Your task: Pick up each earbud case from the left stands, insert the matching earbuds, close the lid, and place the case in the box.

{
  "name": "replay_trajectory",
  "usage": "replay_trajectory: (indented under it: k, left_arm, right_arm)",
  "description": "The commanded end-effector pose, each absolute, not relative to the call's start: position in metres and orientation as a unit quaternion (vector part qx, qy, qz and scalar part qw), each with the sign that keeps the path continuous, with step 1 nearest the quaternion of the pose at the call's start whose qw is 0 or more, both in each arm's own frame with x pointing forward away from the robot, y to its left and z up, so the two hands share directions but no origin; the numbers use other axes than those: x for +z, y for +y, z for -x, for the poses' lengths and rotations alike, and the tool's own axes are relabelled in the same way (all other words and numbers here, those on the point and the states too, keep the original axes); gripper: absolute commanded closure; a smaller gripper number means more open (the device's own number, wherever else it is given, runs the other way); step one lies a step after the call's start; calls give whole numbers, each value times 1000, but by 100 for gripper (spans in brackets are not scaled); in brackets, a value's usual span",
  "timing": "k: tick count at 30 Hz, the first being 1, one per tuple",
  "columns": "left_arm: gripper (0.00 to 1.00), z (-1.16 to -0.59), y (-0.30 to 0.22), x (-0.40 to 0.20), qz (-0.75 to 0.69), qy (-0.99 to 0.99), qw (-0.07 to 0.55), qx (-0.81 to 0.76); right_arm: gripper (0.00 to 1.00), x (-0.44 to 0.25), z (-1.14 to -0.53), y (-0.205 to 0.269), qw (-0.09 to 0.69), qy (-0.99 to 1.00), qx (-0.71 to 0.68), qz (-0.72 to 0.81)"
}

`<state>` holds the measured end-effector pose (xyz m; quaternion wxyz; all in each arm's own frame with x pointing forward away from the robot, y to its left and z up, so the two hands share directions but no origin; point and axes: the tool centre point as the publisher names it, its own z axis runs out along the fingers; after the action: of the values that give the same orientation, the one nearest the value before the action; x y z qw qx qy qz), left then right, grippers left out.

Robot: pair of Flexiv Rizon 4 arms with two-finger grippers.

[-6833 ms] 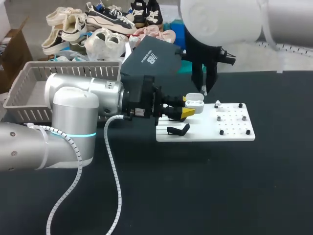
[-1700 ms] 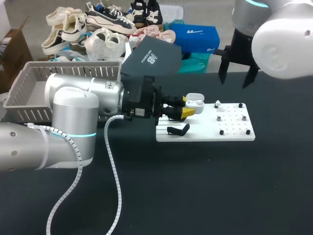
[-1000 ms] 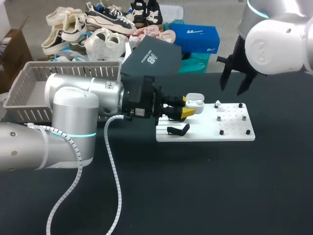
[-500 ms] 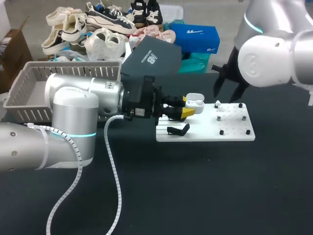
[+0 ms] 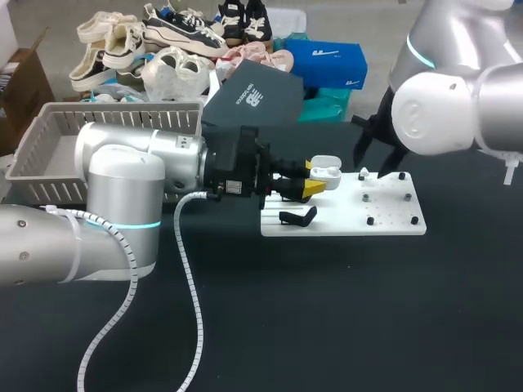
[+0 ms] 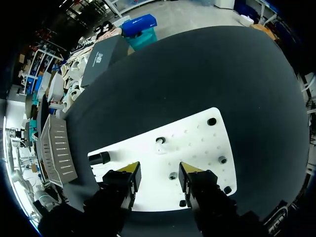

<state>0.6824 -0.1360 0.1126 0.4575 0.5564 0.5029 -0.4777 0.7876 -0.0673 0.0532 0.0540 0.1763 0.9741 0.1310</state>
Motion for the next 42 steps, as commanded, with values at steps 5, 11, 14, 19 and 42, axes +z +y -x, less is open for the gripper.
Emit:
replay_trajectory:
  k: [5,11,14,19,42]
  left_arm:
    - [100,-684,-136,112,-557,502,457,-479]
    - [100,-684,-136,112,-557,502,457,-479]
    - [100,-684,-136,112,-557,502,457,-479]
    - [100,-684,-136,112,-557,502,457,-479]
    - [100,-684,-136,112,-557,502,457,-479]
  right_arm:
    - [56,44,-797,-68,58,971,138,-188]
    - [56,40,-797,-69,56,969,143,-193]
    - [56,38,-797,-69,54,969,145,-193]
    - [56,36,-798,-66,50,969,149,-191]
    - [64,28,-804,-64,46,968,154,-194]
